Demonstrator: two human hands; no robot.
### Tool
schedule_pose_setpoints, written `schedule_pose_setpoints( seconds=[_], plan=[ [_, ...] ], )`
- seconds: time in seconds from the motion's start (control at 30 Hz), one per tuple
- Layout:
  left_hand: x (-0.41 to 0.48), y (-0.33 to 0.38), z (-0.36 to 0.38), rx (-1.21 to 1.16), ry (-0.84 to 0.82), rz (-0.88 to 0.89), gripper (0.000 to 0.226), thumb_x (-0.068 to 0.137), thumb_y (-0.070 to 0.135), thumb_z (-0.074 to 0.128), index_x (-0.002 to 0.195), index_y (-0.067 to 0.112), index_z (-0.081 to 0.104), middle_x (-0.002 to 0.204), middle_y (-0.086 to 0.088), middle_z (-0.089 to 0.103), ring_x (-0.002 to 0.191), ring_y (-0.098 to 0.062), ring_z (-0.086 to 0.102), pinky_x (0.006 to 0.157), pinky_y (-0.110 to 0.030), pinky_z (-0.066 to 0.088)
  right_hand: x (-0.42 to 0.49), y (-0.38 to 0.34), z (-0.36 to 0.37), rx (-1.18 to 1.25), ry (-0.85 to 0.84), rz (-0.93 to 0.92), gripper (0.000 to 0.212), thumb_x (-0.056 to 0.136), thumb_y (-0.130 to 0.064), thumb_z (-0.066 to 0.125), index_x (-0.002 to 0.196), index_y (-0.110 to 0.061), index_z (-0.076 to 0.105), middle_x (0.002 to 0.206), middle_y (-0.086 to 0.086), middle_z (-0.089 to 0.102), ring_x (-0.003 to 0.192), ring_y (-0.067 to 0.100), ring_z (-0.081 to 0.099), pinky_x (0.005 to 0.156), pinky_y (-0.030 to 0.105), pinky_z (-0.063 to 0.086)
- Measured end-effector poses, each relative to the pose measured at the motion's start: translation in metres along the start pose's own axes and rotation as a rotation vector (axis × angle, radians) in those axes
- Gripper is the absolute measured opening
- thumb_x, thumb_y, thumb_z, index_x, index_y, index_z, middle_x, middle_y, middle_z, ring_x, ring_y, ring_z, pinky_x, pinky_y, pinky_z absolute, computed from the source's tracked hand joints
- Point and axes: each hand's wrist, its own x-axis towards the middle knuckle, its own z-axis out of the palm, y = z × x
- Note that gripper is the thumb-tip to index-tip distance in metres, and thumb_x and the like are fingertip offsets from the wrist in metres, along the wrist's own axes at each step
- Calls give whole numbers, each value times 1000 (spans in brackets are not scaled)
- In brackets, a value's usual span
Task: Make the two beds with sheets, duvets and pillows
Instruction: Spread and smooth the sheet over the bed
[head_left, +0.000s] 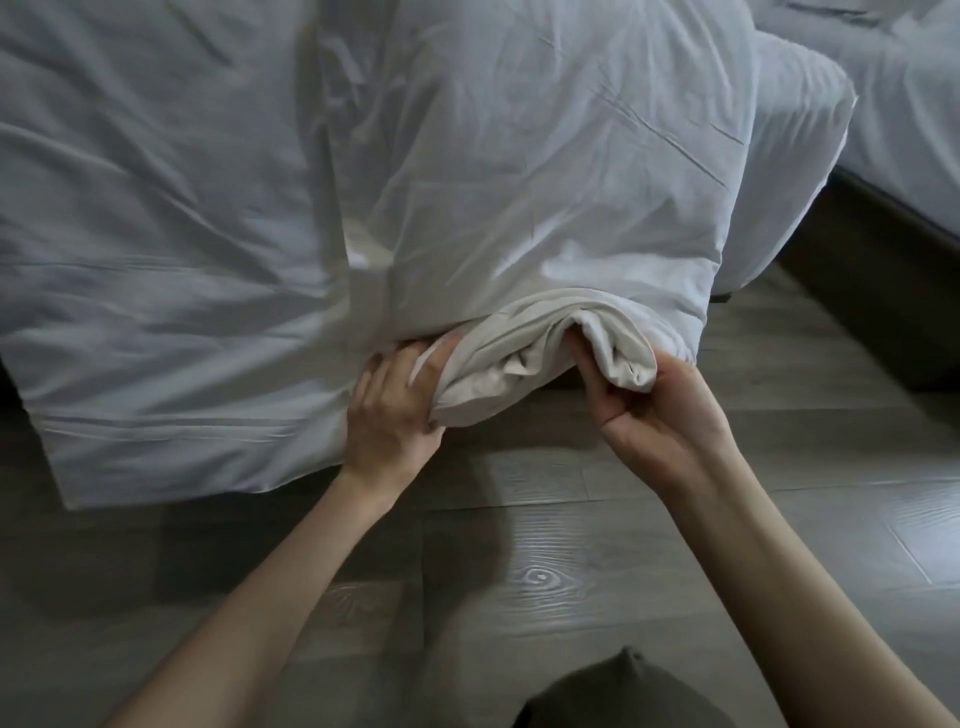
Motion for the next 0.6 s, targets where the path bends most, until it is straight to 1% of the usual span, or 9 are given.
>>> schedule_pose_setpoints(
  seconds=[0.07, 0.13, 0.2, 0.3, 0.4, 0.43, 0.5, 0.57, 0.6],
  plan=[
    [7, -3, -9, 13, -41, 22, 90, 65, 7, 81, 141, 25, 36, 105, -8, 62, 85, -29, 62, 71, -42, 57, 0, -1, -1, 11, 7, -19, 26, 78, 4, 58, 99, 13, 70, 115, 26, 66, 107, 35, 67, 91, 42, 54],
    [13, -4, -17, 32, -77, 14, 90, 61, 3, 80, 139, 25, 40, 101, -6, 63, 77, -28, 63, 59, -38, 57, -4, 0, -3, -22, -64, -28, 39, 89, -15, 56, 118, 10, 61, 122, 23, 64, 114, 32, 63, 98, 40, 50],
    [18, -4, -25, 38, -120, -6, 90, 58, 2, 80, 136, 26, 43, 100, -3, 63, 72, -28, 63, 52, -36, 56, -9, 7, -5, -221, -144, -100, 49, 93, -29, 54, 130, 3, 52, 127, 17, 63, 120, 26, 60, 102, 36, 47],
    [26, -3, -35, 73, -204, -31, 89, 57, 5, 81, 135, 29, 44, 98, -4, 64, 68, -32, 64, 48, -37, 54, -10, 31, -17, -992, -199, -586, 46, 86, -15, 70, 126, -3, 52, 122, 9, 64, 118, 18, 60, 101, 33, 49],
    [37, 1, -47, 98, -304, -66, 83, 68, 13, 79, 142, 29, 43, 108, -7, 64, 79, -36, 65, 61, -41, 54, 4, 40, -29, -1746, -297, -1153, 34, 80, -7, 77, 112, -5, 64, 125, 15, 53, 123, 23, 52, 99, 31, 48],
    [41, 2, -51, 100, -324, -75, 80, 74, 17, 76, 144, 31, 40, 114, -6, 63, 86, -36, 65, 68, -42, 54, 8, 42, -31, -1882, -340, -1239, 40, 79, -8, 78, 116, -6, 64, 132, 20, 45, 129, 30, 45, 103, 36, 46],
    [46, 2, -59, 63, -314, -51, 74, 81, 22, 71, 146, 33, 36, 120, -4, 60, 96, -33, 63, 75, -40, 52, 18, 49, -35, -2130, -379, -1352, 65, 76, -9, 78, 135, -14, 51, 146, 23, 26, 139, 44, 25, 108, 57, 36],
    [48, 3, -69, 12, -291, -9, 66, 85, 24, 68, 144, 33, 38, 118, -3, 60, 99, -29, 63, 77, -39, 51, 28, 61, -37, -2370, -353, -1420, 85, 75, -10, 75, 147, -26, 34, 156, 14, 12, 140, 57, 5, 107, 74, 17],
    [48, 4, -74, -13, -288, -9, 63, 86, 25, 67, 142, 32, 41, 117, -2, 60, 100, -27, 63, 78, -37, 51, 33, 65, -36, -2426, -315, -1472, 85, 78, -9, 72, 149, -29, 29, 157, 10, 11, 138, 59, 1, 107, 76, 9]
  ],
)
